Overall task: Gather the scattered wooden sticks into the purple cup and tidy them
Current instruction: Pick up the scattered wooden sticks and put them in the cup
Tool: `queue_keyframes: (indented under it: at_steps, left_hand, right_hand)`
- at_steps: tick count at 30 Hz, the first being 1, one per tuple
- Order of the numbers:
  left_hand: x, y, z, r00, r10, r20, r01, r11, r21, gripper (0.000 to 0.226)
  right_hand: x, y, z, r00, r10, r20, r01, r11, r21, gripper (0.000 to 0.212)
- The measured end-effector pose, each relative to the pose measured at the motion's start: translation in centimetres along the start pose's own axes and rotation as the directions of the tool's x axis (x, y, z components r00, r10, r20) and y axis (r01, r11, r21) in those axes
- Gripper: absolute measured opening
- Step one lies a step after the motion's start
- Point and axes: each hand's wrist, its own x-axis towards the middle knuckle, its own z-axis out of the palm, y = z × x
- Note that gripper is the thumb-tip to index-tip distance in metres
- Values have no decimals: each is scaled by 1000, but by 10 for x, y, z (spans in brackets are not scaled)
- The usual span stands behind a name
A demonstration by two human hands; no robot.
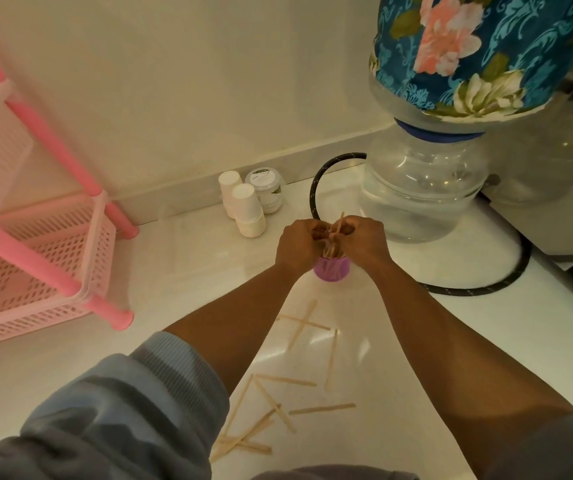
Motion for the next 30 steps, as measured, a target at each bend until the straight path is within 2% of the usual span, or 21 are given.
queue_keyframes:
  at_steps: [5,11,16,19,25,28,30]
  left_hand:
    - [2,-1,-1,998,56,-14,-55,998,12,30]
    - [1,-1,-2,995,96,-41,-97,995,-22,29]
    - [-2,-8,-2,988,152,15,-153,980,130,30]
    - [-2,-13,-6,986,167,27,-169,968,187,31]
    - [-7,-17,-22,987,139,-77,-134,989,60,30]
    - [-17,-26,-33,985,110,-135,-109,994,19,22]
    - [-26,-38,-41,986,76,-146,-71,997,34,18]
  right_hand:
    - [2,0,0,1000,-11,1,11,998,-64,20]
    - [4,-2,4,992,-68,-104,54,989,-136,29]
    - [2,2,6,993,-120,-8,115,968,-224,23]
    - [0,2,7,992,-124,-11,118,967,-225,25]
    - [-3,-9,18,980,-189,-58,169,952,-256,26]
    - [-10,-21,30,960,-278,-13,267,932,-243,20]
    - [-18,-28,41,940,-335,67,341,912,-229,16]
